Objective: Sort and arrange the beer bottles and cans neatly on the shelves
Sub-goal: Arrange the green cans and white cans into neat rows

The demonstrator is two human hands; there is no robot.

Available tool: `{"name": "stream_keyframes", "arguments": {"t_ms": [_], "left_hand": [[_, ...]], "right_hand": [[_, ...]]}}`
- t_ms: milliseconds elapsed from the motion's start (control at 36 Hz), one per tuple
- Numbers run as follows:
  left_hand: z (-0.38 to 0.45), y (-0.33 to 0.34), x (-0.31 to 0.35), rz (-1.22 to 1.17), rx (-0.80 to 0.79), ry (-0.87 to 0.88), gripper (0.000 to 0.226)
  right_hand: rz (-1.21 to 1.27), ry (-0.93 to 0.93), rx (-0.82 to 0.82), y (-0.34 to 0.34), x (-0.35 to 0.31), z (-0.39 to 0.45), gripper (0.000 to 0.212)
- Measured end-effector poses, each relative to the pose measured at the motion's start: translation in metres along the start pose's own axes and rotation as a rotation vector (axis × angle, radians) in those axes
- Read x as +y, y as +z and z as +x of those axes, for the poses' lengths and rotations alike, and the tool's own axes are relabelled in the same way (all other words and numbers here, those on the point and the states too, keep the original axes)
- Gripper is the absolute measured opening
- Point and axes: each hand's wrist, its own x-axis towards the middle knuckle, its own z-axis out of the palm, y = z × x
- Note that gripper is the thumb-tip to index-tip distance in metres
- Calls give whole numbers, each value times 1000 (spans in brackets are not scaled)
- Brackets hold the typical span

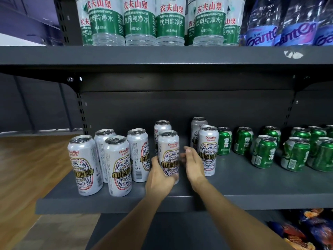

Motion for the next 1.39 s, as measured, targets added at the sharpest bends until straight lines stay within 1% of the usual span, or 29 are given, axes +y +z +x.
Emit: {"name": "stream_keyframes", "arguments": {"t_ms": [56, 139, 194, 278, 361, 417, 444, 472, 500, 528, 583, 667, 778, 889, 917, 972, 1139, 1194, 1250, 1278, 1333, 1361, 1389], "left_hand": [[0, 0, 1, -14, 10, 17, 76], [1, 1, 3, -10, 69, 22, 66], [0, 3, 2, -8, 110, 30, 60], [-3, 5, -3, -5, 144, 65, 56], [-5, 7, -6, 6, 158, 77, 56], [-5, 8, -6, 23, 157, 73, 56], [-5, 8, -6, 34, 155, 67, 57], [-4, 8, -6, 41, 151, 59, 57], [-3, 8, -6, 45, 144, 53, 58], [-2, 9, -6, 50, 134, 51, 60], [-1, 9, -6, 66, 118, 53, 66], [-2, 9, -6, 76, 108, 56, 76], [-3, 8, -5, 85, 94, 68, 73], [-4, 6, -5, 94, 92, 75, 72], [-5, 6, -5, 94, 91, 78, 72], [-5, 6, -5, 92, 89, 88, 71], [-7, 4, -3, 83, 88, 94, 67], [-6, 3, -3, 89, 88, 93, 67], [-6, 4, -3, 92, 89, 90, 67], [-6, 4, -3, 91, 90, 90, 68], [-6, 4, -3, 90, 93, 97, 69], [-6, 4, -3, 87, 95, 101, 69], [-6, 5, -3, 84, 98, 104, 69]], "right_hand": [[53, 47, -33, 4, -1, 11, 21], [120, 129, -128, 10, -2, 26, 32], [112, 180, -157, 11, -2, 34, 39], [82, 243, -187, 14, -3, 47, 56], [0, 221, -247, 19, -2, 60, 66], [-42, 189, -297, 25, 3, 72, 79], [-63, 185, -330, 27, 5, 79, 79], [-86, 194, -363, 29, 1, 82, 64], [-72, 173, -390, 29, -7, 79, 38], [-81, 166, -407, 29, -18, 73, 17], [-87, 144, -413, 30, -30, 68, 29], [62, 195, -387, 32, -28, 66, 31], [174, 336, -312, 36, -22, 66, 36], [392, 357, -319, 39, -26, 62, 41], [393, 349, -331, 39, -29, 60, 45], [350, 323, -329, 38, -29, 60, 44], [230, 354, -227, 38, -35, 63, 39], [227, 374, -236, 37, -37, 61, 46], [269, 378, -250, 36, -39, 57, 63], [299, 366, -255, 35, -38, 56, 64], [378, 363, -259, 35, -36, 54, 48], [403, 389, -235, 36, -36, 55, 45], [407, 415, -204, 38, -34, 57, 47]]}}
